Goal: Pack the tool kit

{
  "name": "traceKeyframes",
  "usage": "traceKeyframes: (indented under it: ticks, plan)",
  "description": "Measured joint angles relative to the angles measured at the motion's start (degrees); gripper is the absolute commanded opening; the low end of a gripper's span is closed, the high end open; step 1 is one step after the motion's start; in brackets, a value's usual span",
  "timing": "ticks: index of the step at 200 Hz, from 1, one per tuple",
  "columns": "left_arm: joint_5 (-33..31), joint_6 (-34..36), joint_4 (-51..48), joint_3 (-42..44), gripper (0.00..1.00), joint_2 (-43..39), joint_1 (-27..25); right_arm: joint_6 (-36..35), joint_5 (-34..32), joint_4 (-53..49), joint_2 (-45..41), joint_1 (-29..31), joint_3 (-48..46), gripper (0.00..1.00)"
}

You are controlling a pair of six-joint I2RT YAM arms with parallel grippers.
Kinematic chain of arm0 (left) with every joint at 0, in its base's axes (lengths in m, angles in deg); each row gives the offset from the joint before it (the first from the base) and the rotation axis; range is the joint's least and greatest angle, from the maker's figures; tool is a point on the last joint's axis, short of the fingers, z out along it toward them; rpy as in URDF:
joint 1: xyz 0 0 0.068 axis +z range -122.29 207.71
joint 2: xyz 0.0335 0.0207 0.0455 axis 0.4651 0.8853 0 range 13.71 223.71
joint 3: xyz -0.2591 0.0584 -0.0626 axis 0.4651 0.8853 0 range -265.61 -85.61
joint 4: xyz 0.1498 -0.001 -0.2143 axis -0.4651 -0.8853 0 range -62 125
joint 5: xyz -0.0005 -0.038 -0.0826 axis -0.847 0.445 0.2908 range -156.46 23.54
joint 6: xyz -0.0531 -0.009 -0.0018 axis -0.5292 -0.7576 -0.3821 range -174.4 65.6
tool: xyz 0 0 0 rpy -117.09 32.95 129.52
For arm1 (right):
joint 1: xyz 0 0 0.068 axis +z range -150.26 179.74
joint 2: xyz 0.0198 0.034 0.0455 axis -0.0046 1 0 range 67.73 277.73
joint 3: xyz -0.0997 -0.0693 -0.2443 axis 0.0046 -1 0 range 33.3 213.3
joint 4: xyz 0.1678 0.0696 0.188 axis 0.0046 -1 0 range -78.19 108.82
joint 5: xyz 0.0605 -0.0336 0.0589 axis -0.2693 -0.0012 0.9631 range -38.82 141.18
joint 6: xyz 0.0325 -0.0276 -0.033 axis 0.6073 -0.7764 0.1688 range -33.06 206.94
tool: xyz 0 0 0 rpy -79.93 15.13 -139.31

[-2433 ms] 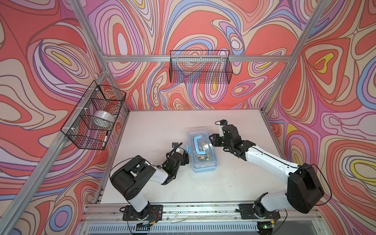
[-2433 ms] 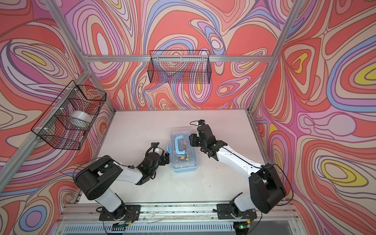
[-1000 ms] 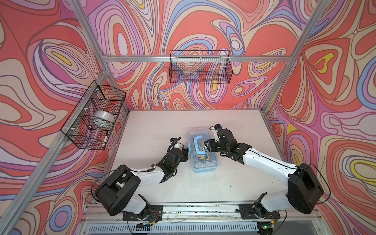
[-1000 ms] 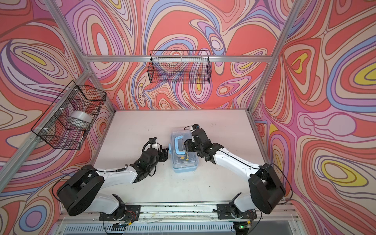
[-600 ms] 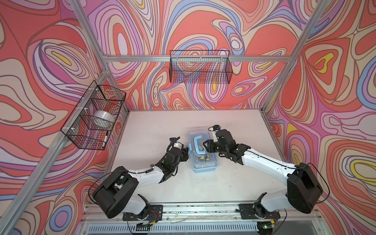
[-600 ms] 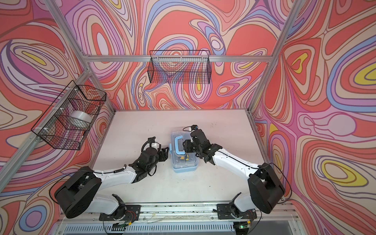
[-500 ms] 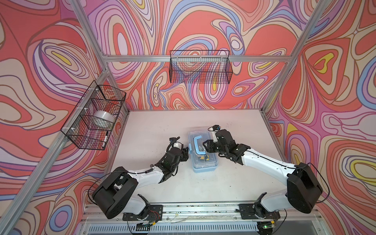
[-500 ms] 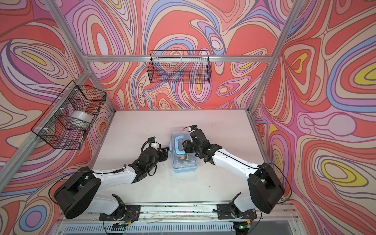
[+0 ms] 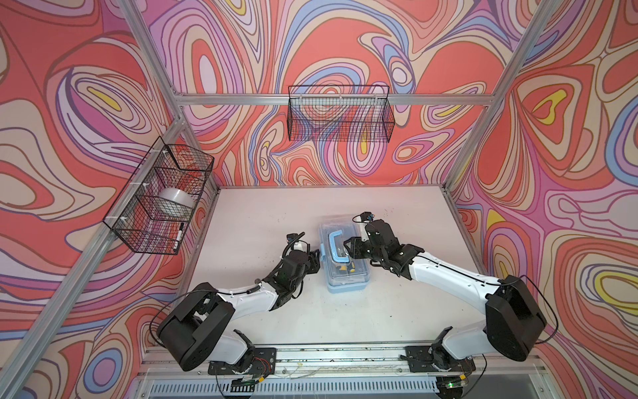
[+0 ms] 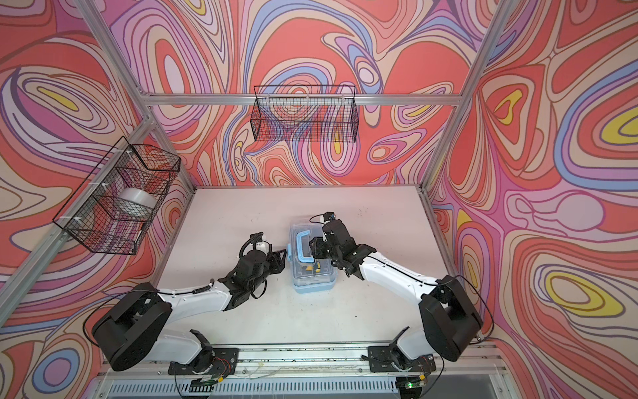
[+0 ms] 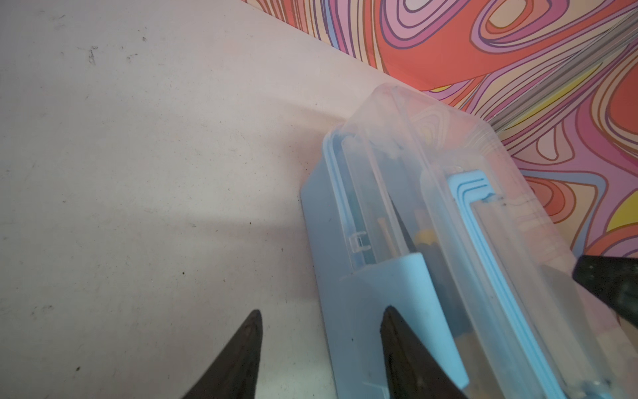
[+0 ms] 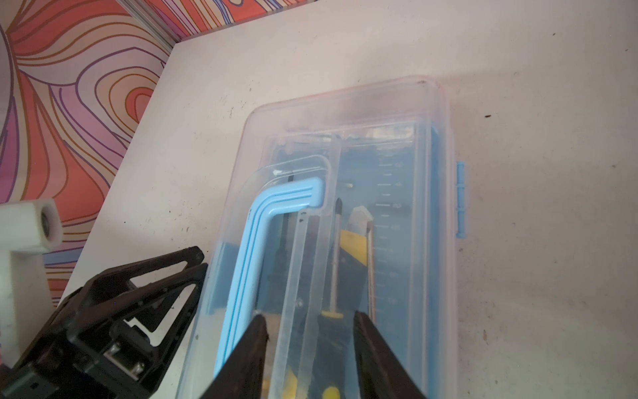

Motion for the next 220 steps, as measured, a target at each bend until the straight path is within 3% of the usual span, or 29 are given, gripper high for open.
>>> traceKeyframes:
  ticks: [220]
  plan:
    - [1.1, -3.8, 1.9, 0.0, 0.49, 0.3, 0.1, 0.0, -0.5, 1.4, 0.7, 0.2, -0.1, 0.43]
